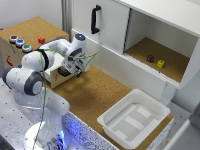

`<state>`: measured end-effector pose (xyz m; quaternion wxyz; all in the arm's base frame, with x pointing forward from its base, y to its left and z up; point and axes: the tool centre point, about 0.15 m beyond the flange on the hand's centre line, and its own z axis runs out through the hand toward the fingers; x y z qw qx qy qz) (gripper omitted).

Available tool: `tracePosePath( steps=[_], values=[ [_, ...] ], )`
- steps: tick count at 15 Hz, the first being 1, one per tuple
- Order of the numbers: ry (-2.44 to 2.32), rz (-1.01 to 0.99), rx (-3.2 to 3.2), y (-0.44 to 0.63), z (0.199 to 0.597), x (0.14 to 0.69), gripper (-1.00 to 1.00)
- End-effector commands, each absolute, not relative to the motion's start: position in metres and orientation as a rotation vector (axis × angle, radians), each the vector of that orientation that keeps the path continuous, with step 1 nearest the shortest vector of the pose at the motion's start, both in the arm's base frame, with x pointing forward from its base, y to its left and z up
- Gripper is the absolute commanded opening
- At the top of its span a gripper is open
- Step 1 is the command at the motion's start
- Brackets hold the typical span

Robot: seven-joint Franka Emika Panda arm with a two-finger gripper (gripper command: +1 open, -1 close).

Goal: Close the drawer

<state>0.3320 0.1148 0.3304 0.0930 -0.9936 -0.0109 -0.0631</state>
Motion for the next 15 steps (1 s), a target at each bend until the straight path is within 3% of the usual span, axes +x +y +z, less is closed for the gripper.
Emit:
tracePosePath(
  steps=[1,15],
  values=[
    [-0.036,-0.245,-3.012,0.134,0.322,0.329,-1.0],
    [-0.384,-0.246,-2.919,0.276,0.311,0.36,-1.0]
  ],
)
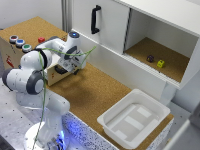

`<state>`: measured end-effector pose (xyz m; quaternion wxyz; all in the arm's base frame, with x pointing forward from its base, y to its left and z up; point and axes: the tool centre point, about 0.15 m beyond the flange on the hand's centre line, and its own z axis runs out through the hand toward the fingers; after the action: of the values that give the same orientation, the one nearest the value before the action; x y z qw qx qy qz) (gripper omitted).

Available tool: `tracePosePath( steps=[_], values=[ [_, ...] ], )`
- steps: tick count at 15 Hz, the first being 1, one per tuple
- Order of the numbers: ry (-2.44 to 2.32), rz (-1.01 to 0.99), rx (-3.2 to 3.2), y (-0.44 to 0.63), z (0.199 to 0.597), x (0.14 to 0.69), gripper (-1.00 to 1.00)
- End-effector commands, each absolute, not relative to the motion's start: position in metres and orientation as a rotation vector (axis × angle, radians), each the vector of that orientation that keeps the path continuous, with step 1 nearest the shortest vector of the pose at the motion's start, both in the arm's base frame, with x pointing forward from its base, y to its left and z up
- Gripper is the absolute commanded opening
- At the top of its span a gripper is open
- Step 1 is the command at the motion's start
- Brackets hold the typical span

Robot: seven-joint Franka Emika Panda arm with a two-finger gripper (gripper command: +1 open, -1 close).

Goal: Close the drawer

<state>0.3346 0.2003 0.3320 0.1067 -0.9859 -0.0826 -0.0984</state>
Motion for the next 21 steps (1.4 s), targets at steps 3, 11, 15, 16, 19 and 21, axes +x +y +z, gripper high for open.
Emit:
tracePosePath(
  steps=[3,11,15,16,19,21],
  values=[
    [-0.498,-0.263,-2.885,0.316,0.314,0.372,-1.0],
    [-0.537,-0.373,-2.82,0.325,0.359,0.355,1.0],
    [-0.474,-0.543,-2.798,0.295,0.415,0.336,1.0],
    [-0.484,-0.604,-2.788,0.291,0.433,0.333,1.0],
    [-0.6,-0.612,-2.743,0.295,0.457,0.327,1.0],
    [-0.836,-0.554,-2.716,0.312,0.471,0.315,1.0]
  ],
)
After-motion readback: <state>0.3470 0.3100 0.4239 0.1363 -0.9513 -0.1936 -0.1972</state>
